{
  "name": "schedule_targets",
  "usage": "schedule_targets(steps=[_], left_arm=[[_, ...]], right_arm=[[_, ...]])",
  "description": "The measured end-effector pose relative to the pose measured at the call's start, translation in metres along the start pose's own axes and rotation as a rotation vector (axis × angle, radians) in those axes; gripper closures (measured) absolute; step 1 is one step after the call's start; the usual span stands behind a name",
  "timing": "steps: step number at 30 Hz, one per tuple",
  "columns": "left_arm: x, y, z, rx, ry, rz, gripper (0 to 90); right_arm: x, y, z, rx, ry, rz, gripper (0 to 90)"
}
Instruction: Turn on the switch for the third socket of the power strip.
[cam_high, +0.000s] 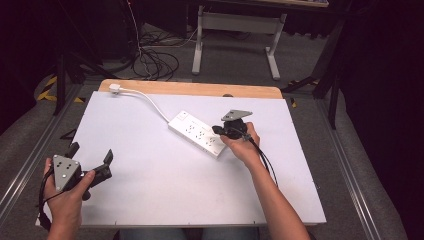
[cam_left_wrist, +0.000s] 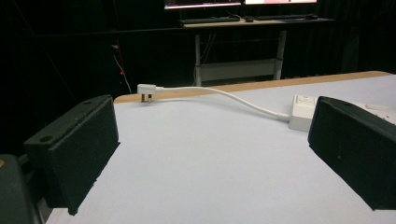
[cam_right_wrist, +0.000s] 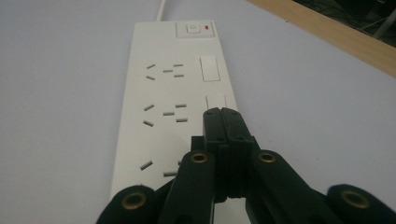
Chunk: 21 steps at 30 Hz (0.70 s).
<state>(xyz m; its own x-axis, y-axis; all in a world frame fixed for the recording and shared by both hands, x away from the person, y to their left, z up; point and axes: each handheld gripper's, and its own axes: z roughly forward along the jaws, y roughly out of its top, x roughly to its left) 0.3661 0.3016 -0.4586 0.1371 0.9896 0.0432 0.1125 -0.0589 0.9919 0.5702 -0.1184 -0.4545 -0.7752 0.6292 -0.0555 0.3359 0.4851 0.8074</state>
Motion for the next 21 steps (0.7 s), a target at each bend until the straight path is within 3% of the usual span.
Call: schedule_targets(steps=[21], left_arm=[[0.0011, -0.0007, -0.0023, 0.001, 0.005, 0.004, 2.3]], right_arm=[[-0.0017, -0.0045, 0.0088, 0.008, -0.001, 0.011, 90.0]])
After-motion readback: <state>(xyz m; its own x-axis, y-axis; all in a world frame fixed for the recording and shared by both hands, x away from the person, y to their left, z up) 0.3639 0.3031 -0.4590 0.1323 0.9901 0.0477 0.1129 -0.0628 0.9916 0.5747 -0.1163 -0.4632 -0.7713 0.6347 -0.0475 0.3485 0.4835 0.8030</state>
